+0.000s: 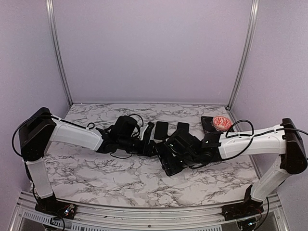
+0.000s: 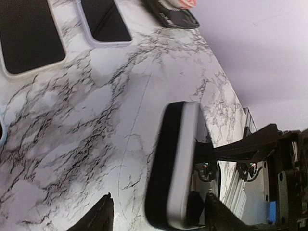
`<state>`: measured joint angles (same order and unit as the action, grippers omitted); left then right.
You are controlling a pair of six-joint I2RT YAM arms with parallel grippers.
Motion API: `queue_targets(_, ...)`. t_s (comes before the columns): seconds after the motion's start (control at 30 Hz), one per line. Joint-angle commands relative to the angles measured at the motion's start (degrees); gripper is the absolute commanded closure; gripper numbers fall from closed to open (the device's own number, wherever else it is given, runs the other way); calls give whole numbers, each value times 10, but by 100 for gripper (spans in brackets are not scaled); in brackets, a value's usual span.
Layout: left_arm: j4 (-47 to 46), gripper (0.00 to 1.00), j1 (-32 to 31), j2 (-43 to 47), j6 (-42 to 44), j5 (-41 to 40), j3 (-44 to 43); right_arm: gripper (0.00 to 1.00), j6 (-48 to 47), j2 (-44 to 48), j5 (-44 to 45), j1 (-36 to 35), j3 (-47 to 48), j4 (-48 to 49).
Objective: Put the phone into the phone case
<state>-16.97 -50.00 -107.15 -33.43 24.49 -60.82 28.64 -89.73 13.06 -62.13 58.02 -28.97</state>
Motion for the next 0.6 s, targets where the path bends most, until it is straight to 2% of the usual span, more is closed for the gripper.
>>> queue_targets(0.0,-28,53,-7,28,-1,-4,-15,65,-16,41,21,-7,-5,94)
queue_targets(0.23,-38,72,-24,31,21,-15,-35,66,-29,73,39,-12,-23,125)
queue_targets(0.37,-39,98,-28,31,32,-17,-35,66,-35,79,33,-13,-33,137)
queue_targets(0.4,-40,100,-29,35,36,-20,-32,65,-35,81,31,-13,-35,139)
queue_targets(0.47,-39,100,-34,45,53,-29,-25,57,-39,91,26,-13,-42,144)
queue_targets(0.53,-39,100,-41,59,79,-43,-16,38,-43,115,28,-12,-57,153)
queue_targets(0.57,-37,100,-45,68,94,-52,-10,24,-48,129,30,-12,-65,157)
